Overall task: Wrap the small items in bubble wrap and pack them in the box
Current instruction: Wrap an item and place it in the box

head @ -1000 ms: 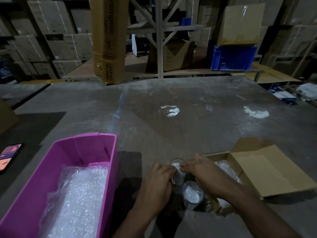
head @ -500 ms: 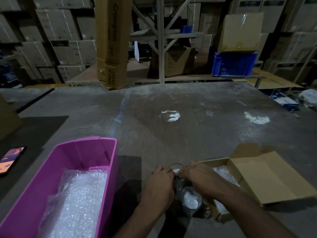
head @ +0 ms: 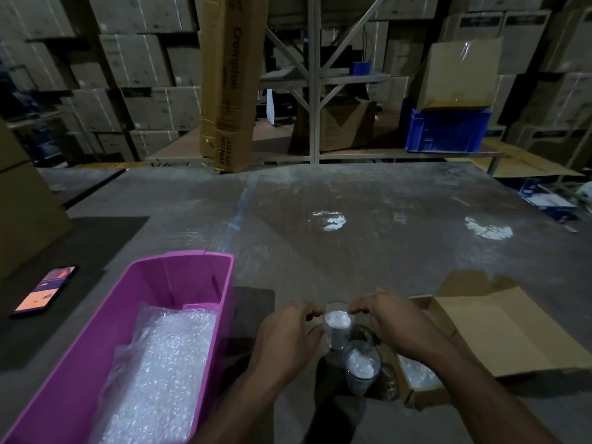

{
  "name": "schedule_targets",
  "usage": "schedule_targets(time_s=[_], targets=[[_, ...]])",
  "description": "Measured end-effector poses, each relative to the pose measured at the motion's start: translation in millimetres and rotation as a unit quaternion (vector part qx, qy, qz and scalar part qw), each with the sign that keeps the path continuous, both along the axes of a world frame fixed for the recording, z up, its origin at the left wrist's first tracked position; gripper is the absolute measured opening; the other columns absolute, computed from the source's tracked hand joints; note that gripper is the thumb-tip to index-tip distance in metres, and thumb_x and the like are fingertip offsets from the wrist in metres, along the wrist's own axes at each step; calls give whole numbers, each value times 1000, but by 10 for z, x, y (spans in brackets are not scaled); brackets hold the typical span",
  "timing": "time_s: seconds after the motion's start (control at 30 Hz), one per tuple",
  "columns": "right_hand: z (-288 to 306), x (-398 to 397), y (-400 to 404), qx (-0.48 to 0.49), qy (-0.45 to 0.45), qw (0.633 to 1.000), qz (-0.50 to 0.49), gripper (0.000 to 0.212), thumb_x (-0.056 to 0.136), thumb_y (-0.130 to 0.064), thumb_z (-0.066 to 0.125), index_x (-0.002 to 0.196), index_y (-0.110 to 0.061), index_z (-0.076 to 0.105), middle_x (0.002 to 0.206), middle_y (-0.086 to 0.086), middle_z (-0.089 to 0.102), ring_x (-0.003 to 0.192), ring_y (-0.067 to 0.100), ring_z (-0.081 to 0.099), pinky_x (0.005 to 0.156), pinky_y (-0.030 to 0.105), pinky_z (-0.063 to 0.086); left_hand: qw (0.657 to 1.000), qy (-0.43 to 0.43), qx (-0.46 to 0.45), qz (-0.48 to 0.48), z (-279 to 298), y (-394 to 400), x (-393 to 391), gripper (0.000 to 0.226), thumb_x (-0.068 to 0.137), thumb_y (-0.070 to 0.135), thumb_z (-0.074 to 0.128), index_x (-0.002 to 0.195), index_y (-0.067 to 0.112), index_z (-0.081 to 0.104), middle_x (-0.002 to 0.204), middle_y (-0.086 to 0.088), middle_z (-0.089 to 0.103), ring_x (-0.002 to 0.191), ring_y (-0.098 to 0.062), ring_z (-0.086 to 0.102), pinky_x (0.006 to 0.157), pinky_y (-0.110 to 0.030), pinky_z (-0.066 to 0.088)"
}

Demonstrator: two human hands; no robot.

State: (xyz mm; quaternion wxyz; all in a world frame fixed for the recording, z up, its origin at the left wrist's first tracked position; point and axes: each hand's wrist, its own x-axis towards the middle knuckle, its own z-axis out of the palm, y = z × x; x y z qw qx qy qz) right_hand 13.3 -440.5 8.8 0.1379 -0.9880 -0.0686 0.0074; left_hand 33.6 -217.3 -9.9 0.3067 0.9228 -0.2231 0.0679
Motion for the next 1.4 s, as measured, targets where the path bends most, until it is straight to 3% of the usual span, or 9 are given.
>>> schedule_targets(time_s=[0.17, 0.3, 0.5, 0.73, 0.8, 0.93, 1.03, 1.2, 1.4], targets=[[239, -114, 170, 15, -20, 1000, 6, 43, 89, -7, 56, 121, -32, 70, 121, -10, 69, 108, 11, 62, 89, 31, 52, 999, -3, -46, 25, 267, 200, -65, 28, 92, 33, 69, 120, 30, 72, 110, 16, 73, 97, 2, 67, 90, -27, 56], [308, -96, 563, 109, -69, 991, 25, 39, 89, -6, 53, 110, -30, 76, 114, -9, 72, 104, 11, 65, 89, 29, 51, 994, -2, -97, 60, 442, 460, -48, 23, 92, 26, 72, 115, 26, 75, 104, 12, 76, 91, 1, 70, 86, -33, 59], [262, -71, 1363, 235, -53, 968, 73, 29, 92, -8, 59, 100, -28, 78, 101, -14, 73, 88, 6, 68, 84, 32, 55, 983, -36, -98, 153, 443, 1107, -100, 22, 88, 24, 75, 111, 25, 76, 101, 12, 75, 89, -1, 69, 82, -33, 59], [366, -20, 2192, 280, -22, 946, 163, 27, 92, -5, 59, 105, -18, 79, 104, -7, 77, 93, 0, 69, 87, 17, 54, 970, 6, -52, 239, 354, 1988, -131, 26, 88, 27, 77, 114, 23, 73, 104, 10, 74, 92, -7, 69, 84, -35, 57], [354, -12, 2429, 235, -16, 950, 204, 29, 90, -5, 58, 104, -18, 79, 105, -7, 77, 95, 4, 69, 87, 19, 53, 969, 50, -23, 240, 301, 2226, -77, 33, 86, 25, 79, 118, 21, 72, 107, 7, 74, 90, -11, 70, 87, -38, 57], [150, 35, 2831, -1, 7, 962, 274, 21, 86, -16, 62, 102, -12, 74, 104, 6, 74, 99, 27, 67, 82, 35, 54, 962, 100, 5, 253, 238, 2511, 22, 40, 85, 11, 77, 125, 9, 68, 112, -6, 74, 92, -19, 69, 80, -28, 50], [67, 36, 3077, -139, 87, 941, 296, 22, 89, -21, 69, 103, -3, 69, 107, 15, 70, 98, 32, 65, 71, 32, 44, 961, 109, 18, 255, 179, 2597, 65, 40, 86, 4, 73, 125, 4, 66, 116, -12, 73, 99, -26, 68, 81, -27, 47], [-197, 82, 3348, -218, 110, 927, 284, 28, 99, -15, 50, 123, -8, 63, 125, 10, 66, 112, 30, 64, 73, 33, 42, 962, 113, 53, 244, 104, 2653, 76, 35, 91, 6, 67, 125, 6, 67, 120, -11, 71, 108, -26, 65, 75, -19, 34], [-254, 147, 3423, -248, 122, 924, 263, 24, 101, -23, 53, 117, -13, 68, 118, 6, 68, 104, 26, 66, 70, 33, 45, 970, 131, 31, 202, 76, 2703, 133, 45, 90, 8, 70, 134, 11, 62, 125, -6, 69, 106, -20, 66, 87, -22, 43]])
